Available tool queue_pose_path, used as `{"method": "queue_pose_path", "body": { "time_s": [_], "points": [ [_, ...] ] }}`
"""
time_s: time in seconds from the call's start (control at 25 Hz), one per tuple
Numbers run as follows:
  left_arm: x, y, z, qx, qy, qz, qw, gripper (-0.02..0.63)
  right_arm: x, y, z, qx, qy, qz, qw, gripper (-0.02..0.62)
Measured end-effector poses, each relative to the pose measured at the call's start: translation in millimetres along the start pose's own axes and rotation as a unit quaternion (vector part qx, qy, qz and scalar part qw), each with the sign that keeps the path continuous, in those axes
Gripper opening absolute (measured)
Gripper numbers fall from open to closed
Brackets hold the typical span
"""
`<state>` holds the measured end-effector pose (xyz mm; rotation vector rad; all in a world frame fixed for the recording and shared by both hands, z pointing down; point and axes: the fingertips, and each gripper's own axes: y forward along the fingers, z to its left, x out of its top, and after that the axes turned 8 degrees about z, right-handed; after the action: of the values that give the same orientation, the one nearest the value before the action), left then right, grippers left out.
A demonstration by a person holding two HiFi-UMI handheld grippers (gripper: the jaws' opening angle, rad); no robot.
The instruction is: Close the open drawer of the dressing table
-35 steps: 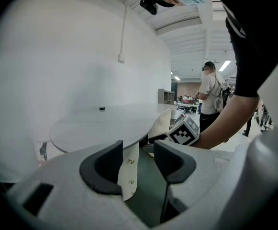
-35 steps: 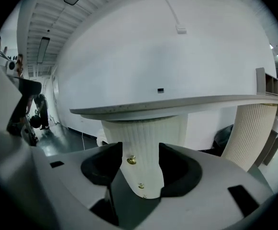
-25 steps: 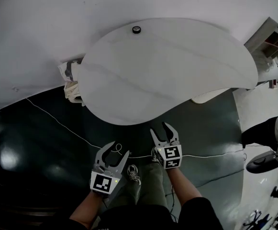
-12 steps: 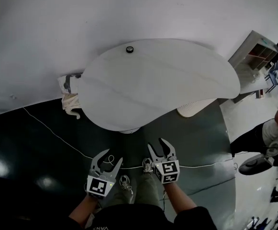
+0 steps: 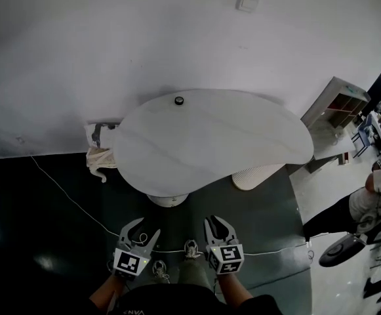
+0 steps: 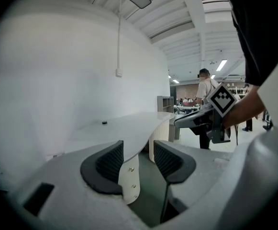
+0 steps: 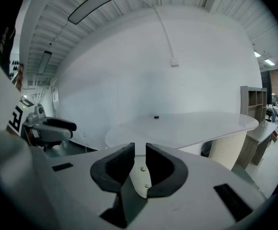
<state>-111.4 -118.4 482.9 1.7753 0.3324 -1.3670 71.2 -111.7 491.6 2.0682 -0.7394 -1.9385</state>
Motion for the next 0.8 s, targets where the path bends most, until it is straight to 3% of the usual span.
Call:
{"method": "queue_pose_path", "body": {
  "time_s": [0.2, 0.52, 0.8],
  "points": [
    [9.0, -6.7, 2.8, 0.010, -0.002, 0.002, 0.9999, 0.202, 24.5, -15.4, 5.4, 0.012, 0.014, -0.016, 1.000, 0.008],
    [27.7, -10.5, 2.5, 0.013, -0.002, 0.000, 0.9999, 0.193, 49.7, -23.7, 19.7, 0.044, -0.013, -0.014, 0.999, 0.006],
    [32.8, -12.4, 17.1, 0.033, -0.010, 0.003, 0.9994, 0.143, 58.0, -20.2, 21.2, 0.057, -0.013, -0.011, 0.998, 0.006]
  ]
}}
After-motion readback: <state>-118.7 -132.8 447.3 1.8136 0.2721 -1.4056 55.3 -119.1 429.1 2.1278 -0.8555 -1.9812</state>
